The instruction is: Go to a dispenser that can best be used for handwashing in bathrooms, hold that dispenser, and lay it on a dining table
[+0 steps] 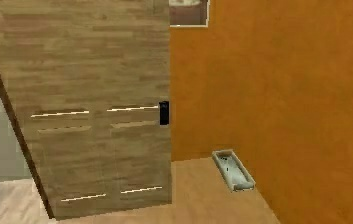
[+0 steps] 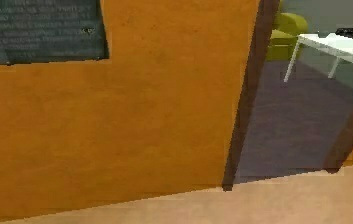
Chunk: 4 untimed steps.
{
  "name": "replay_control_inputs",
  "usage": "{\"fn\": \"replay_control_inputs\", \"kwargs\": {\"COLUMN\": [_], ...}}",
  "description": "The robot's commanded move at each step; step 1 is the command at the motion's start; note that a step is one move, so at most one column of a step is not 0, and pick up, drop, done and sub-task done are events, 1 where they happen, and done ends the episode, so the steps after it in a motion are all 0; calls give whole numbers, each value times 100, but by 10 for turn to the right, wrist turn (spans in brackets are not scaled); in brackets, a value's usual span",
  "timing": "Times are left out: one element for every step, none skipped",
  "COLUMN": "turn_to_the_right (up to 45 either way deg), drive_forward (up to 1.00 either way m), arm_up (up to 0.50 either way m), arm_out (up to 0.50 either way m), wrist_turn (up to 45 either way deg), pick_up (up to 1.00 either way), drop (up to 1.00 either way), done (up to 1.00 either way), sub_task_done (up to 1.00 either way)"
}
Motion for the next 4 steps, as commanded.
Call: {"fn": "replay_control_inputs", "kwargs": {"turn_to_the_right": [-450, -240, 0, -210], "drive_forward": [0, 0, 10, 0], "arm_up": [0, 0, 0, 0], "arm_out": [0, 0, 0, 0], "wrist_turn": [0, 0, 0, 0], "pick_up": [0, 0, 0, 0], "drop": [0, 0, 0, 0], "done": [0, 0, 0, 0], "sub_task_done": [0, 0, 0, 0]}}
